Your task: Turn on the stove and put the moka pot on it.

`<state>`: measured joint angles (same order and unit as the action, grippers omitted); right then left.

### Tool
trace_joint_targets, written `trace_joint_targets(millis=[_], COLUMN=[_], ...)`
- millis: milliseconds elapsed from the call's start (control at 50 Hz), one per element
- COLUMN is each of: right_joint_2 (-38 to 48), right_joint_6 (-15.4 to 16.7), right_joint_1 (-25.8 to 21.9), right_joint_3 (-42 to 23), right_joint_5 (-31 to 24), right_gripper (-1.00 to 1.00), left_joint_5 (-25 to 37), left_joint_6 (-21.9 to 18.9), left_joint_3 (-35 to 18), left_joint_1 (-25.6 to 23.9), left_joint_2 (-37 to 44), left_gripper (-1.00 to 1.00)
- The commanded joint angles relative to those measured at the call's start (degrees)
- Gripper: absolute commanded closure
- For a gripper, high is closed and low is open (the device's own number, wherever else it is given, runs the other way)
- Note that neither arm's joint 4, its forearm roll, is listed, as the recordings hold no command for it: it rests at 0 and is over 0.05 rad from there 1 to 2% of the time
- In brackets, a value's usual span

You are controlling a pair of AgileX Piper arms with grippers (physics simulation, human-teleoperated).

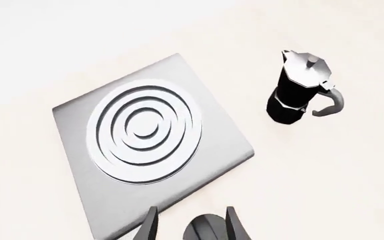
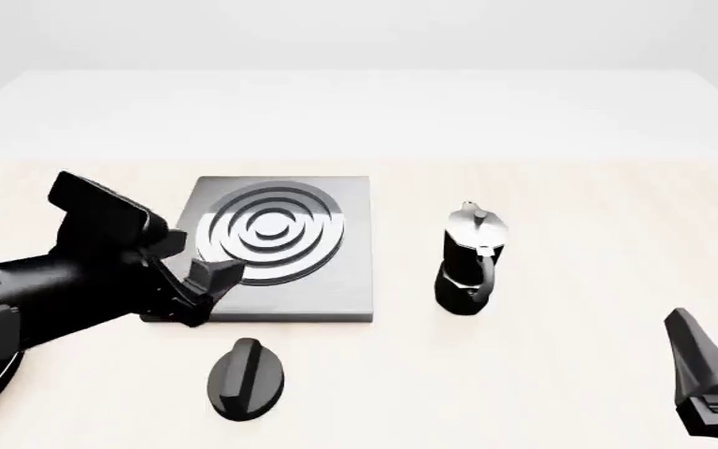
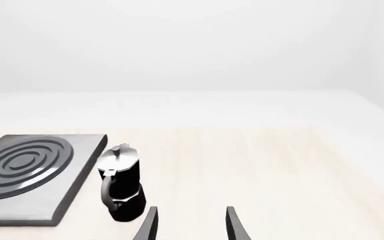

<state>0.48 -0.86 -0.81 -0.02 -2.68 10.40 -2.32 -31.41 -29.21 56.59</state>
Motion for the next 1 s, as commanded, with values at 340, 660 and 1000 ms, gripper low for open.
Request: trace_joint_targets(millis=[340,660,1000], right_joint_2=[-0.4,-0.4,-0.4], right_joint_6=[-1.6,-1.8,-1.7], right_joint_1=[0.2,0.6,0.8], right_joint_3=[0.0,0.0,0.0], right_joint_5=[-1.0,-1.4,-1.8], right_gripper=[-1.0,-1.0,-1.0], left_joint_5=[-2.4,-3.4,-7.4], left_joint_6=[4.4,11.8,18.6], left_joint_3=[-5.3,-7.3,-4.7], left_joint_1=[-12.1,-17.9,-18.3], left_joint_2=[15.9,21.8,26.3], left_gripper=[-1.0,-1.0,-1.0])
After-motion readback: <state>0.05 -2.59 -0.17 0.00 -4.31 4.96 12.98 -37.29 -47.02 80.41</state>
